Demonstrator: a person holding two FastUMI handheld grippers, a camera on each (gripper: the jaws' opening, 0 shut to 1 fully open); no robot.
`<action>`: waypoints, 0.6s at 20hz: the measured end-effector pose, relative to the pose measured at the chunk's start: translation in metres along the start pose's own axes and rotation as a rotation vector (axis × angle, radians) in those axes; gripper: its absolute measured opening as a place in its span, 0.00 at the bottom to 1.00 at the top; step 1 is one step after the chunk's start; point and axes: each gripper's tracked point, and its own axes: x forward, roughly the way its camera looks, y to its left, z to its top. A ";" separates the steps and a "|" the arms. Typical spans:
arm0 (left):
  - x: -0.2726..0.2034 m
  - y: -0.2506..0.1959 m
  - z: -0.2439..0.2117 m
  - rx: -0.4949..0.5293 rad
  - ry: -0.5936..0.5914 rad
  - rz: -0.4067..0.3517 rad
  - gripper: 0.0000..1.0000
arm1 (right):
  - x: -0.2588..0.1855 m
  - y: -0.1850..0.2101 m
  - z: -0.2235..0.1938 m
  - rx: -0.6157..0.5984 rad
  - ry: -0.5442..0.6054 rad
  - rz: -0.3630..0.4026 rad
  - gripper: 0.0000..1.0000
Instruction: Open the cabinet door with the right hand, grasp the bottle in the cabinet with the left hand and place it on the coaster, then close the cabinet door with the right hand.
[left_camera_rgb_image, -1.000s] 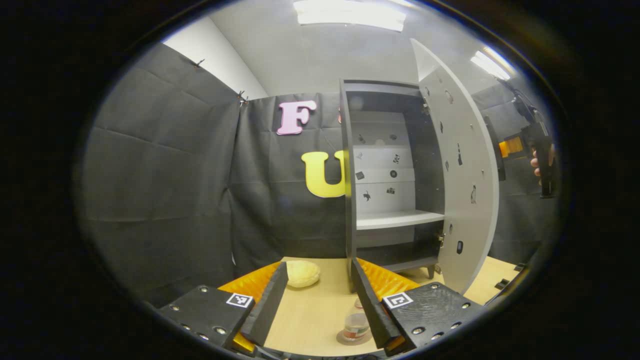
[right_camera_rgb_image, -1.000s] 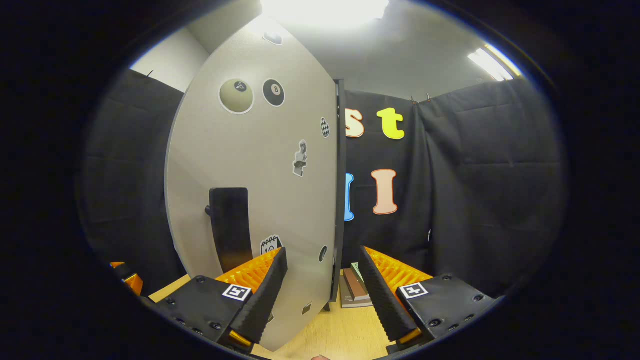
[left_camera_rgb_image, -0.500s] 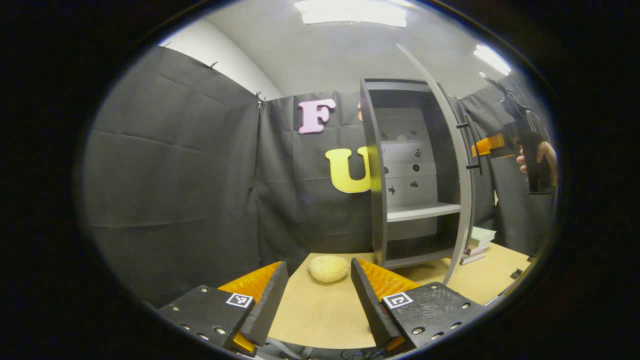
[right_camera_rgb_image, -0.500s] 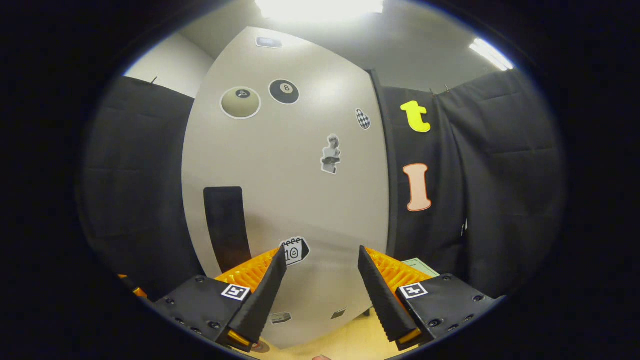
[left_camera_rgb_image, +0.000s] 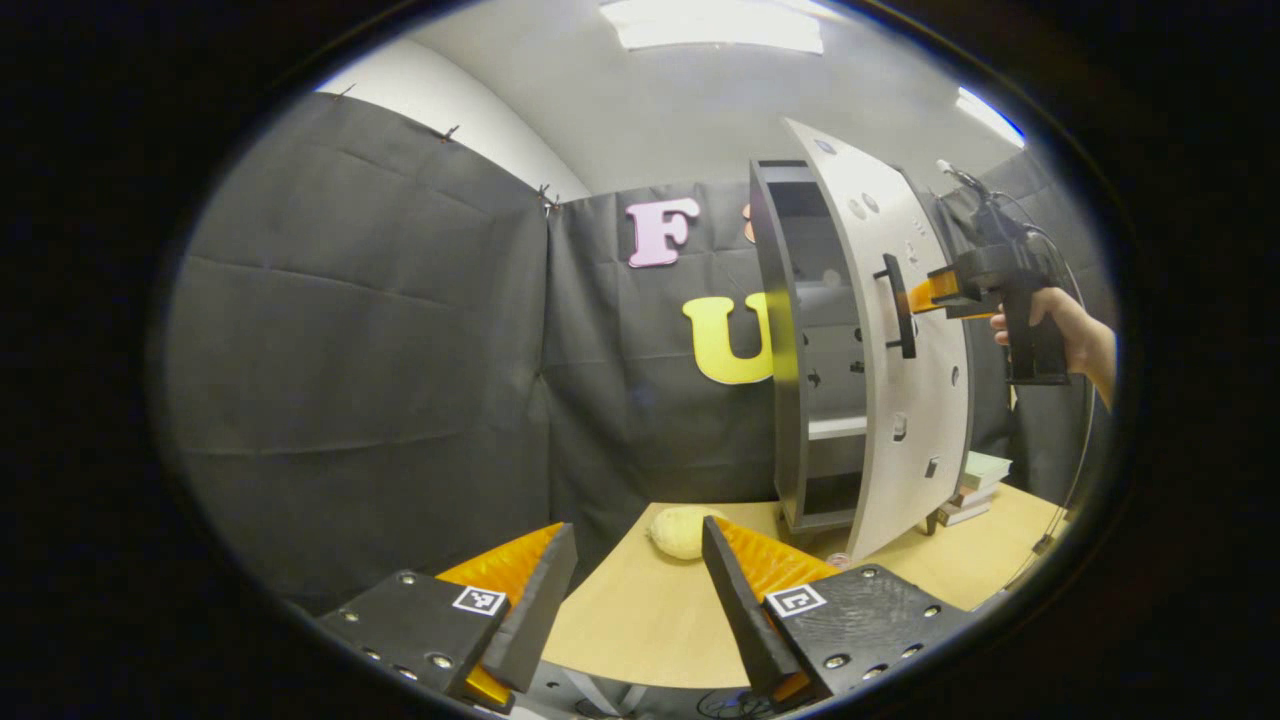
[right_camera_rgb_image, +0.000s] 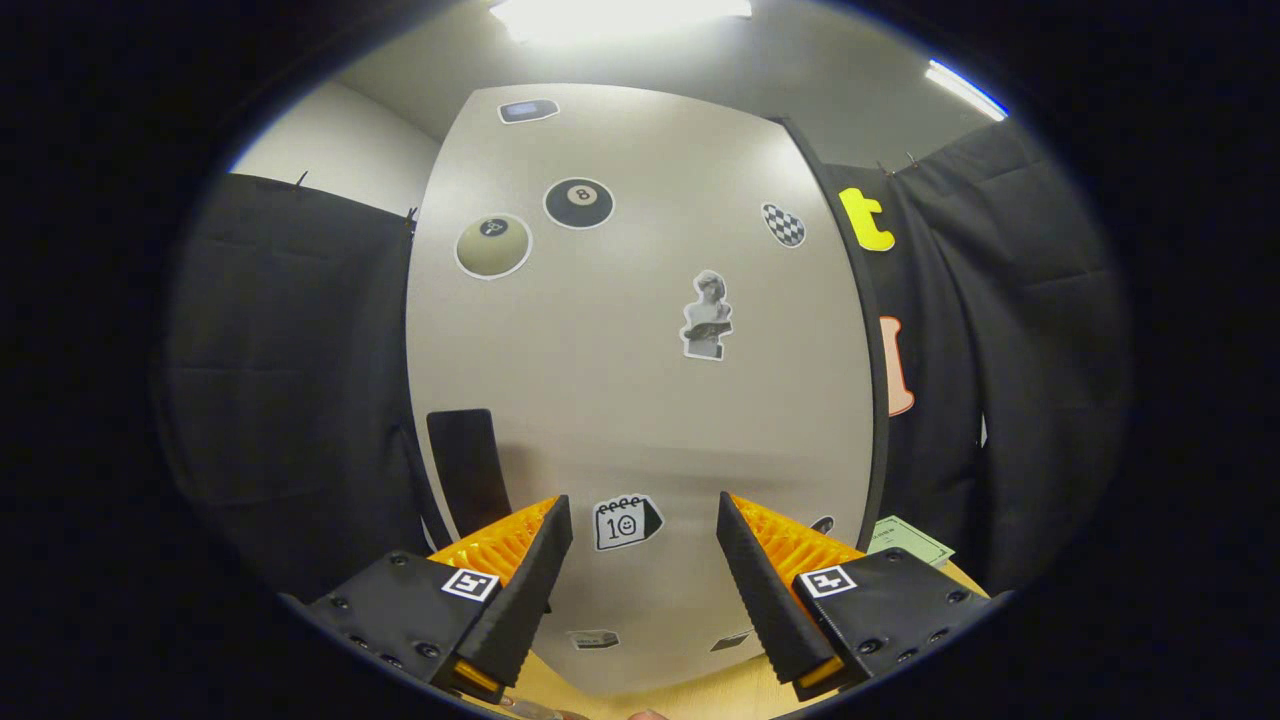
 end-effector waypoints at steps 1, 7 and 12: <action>0.001 0.001 0.001 -0.001 -0.002 0.001 0.79 | 0.001 0.000 0.002 0.010 -0.014 -0.003 0.95; 0.004 -0.018 0.002 -0.004 -0.004 -0.032 0.77 | 0.007 0.001 -0.008 0.019 0.026 0.005 0.95; 0.016 -0.038 0.021 0.007 -0.030 -0.060 0.77 | -0.022 -0.011 -0.006 0.016 0.018 0.012 0.95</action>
